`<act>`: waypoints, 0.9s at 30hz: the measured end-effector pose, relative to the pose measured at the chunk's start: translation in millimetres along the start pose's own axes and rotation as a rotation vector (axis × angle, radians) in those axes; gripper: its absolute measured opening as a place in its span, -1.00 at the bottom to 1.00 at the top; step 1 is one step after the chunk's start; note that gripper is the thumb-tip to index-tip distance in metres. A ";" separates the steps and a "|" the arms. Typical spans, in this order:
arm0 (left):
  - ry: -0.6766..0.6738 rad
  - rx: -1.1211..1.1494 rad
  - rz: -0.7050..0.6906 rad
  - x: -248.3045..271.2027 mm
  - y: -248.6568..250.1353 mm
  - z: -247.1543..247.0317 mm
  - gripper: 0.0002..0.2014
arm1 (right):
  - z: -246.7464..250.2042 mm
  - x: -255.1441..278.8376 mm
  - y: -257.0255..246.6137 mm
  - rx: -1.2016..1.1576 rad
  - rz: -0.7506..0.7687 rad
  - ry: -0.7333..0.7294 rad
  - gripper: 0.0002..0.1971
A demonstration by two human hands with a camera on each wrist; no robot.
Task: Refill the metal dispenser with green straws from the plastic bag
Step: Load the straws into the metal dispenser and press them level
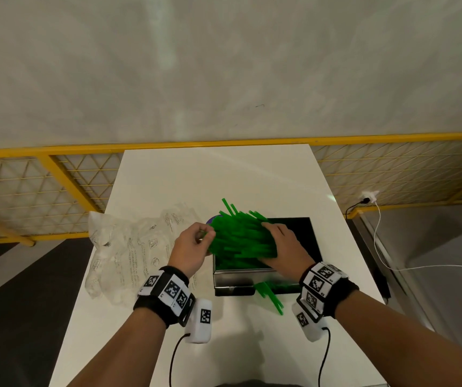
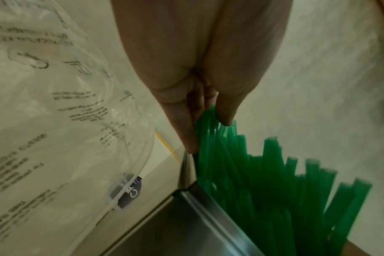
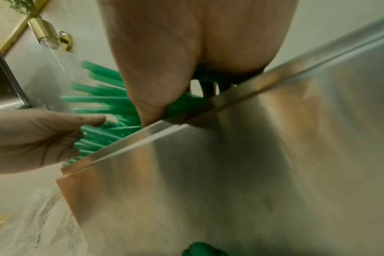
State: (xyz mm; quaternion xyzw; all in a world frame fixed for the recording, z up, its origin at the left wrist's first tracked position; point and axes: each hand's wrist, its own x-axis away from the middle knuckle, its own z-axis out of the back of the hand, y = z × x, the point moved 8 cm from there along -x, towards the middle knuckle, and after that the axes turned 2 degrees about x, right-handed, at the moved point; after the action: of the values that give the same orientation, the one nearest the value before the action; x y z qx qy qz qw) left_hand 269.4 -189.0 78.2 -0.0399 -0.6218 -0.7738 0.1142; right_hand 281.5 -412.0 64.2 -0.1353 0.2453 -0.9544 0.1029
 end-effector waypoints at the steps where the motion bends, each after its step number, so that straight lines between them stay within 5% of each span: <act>1: -0.004 -0.079 -0.025 -2.2 0.8 -0.9 -0.94 | -3.2 -0.6 2.1 0.032 -0.025 -0.024 -0.11; 4: 0.039 -0.300 -0.079 -1.9 6.7 -1.6 -0.80 | -9.5 -7.7 6.6 0.073 -0.090 -0.091 -0.03; 8: 0.024 -0.167 0.079 5.1 -2.4 2.8 -0.67 | -7.6 -18.9 5.6 0.128 -0.102 -0.111 -0.04; 12: 0.003 -0.068 0.179 3.8 -12.4 -1.4 -0.72 | -9.8 -23.0 7.2 0.174 -0.090 -0.108 -0.08; 16: 0.006 -0.148 0.128 2.2 -8.9 -4.7 -0.92 | -10.6 -22.1 10.5 0.132 -0.083 -0.107 -0.07; 23: 0.027 -0.126 0.072 6.3 -5.2 -5.0 -0.89 | 2.3 -8.9 15.7 -0.137 -0.060 -0.091 0.07; 27: 0.083 -0.116 0.077 9.5 -8.2 -1.7 -0.55 | 22.7 11.6 15.8 -0.206 -0.024 0.010 0.09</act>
State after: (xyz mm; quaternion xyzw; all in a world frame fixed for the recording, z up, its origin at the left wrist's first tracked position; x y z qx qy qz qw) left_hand 258.5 -190.2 72.0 -0.0382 -0.5686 -0.8046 0.1670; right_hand 279.6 -438.7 77.9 -0.1431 0.3410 -0.9260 0.0759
